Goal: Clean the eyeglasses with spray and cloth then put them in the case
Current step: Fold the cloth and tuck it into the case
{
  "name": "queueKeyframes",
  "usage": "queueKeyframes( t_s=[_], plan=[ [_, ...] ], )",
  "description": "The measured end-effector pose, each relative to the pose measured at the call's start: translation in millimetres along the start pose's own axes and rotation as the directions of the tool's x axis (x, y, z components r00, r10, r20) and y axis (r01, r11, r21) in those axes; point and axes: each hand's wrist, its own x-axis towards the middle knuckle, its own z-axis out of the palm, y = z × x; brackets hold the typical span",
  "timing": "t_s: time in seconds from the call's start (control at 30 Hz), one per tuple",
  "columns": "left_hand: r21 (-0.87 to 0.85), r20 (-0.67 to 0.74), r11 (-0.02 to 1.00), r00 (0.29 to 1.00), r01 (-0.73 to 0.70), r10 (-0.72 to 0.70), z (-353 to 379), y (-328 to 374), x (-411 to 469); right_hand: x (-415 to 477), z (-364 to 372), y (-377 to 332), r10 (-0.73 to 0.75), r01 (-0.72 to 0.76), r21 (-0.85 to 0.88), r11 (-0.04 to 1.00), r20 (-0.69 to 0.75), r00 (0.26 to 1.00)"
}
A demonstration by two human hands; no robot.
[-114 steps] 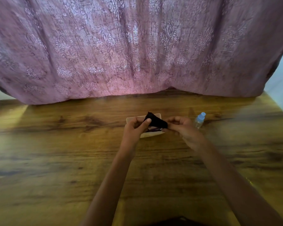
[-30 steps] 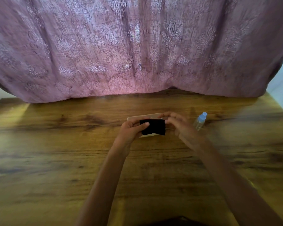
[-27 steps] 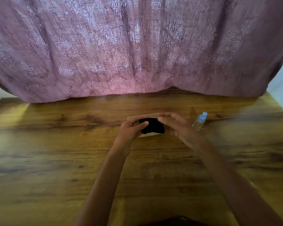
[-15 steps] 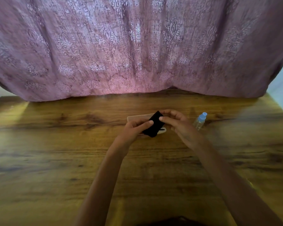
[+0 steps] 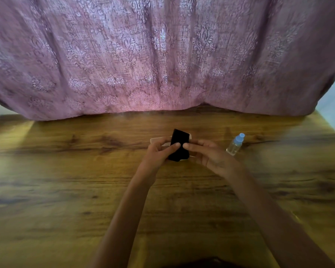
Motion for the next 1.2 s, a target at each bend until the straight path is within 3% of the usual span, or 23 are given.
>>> queueKeyframes(
  t_s=[0.17, 0.33, 0.53, 0.77, 0.87, 0.97, 1.07, 1.2],
  plan=[
    [0.020, 0.027, 0.999, 0.999, 0.032, -0.032, -2, -5, 0, 2, 0, 6, -0.057, 0.052, -0.049, 0.997, -0.104, 0.993],
    [-0.024, 0.022, 0.994, 0.994, 0.108, -0.108, -3, -10, 2, -1, 6, 11, -0.188, 0.156, -0.205, 0.966, -0.151, 0.970],
    [-0.215, 0.086, 0.963, 0.986, 0.159, -0.144, -3, -10, 1, -5, 9, 10, -0.283, 0.251, -0.312, 0.916, -0.062, 0.957],
    [-0.213, 0.123, 0.964, 0.983, 0.160, -0.137, -6, -10, 0, 0, 3, 14, -0.390, 0.344, -0.543, 0.766, 0.033, 0.920],
    [-0.201, 0.119, 0.968, 0.985, 0.148, -0.126, -7, -14, 2, 0, 3, 13, -0.393, 0.341, -0.577, 0.742, 0.037, 0.919],
    [-0.180, 0.076, 0.978, 0.992, 0.110, -0.097, -9, -19, 4, -1, 4, 11, -0.364, 0.307, -0.528, 0.792, -0.005, 0.931],
    [-0.060, 0.034, 0.997, 0.998, 0.048, -0.046, -10, -23, 5, 1, 1, 13, -0.303, 0.246, -0.464, 0.851, -0.053, 0.951],
    [0.024, -0.003, 1.000, 1.000, 0.015, -0.015, -9, -22, 5, 7, -6, 18, -0.223, 0.147, -0.509, 0.848, -0.092, 0.970]
  ],
)
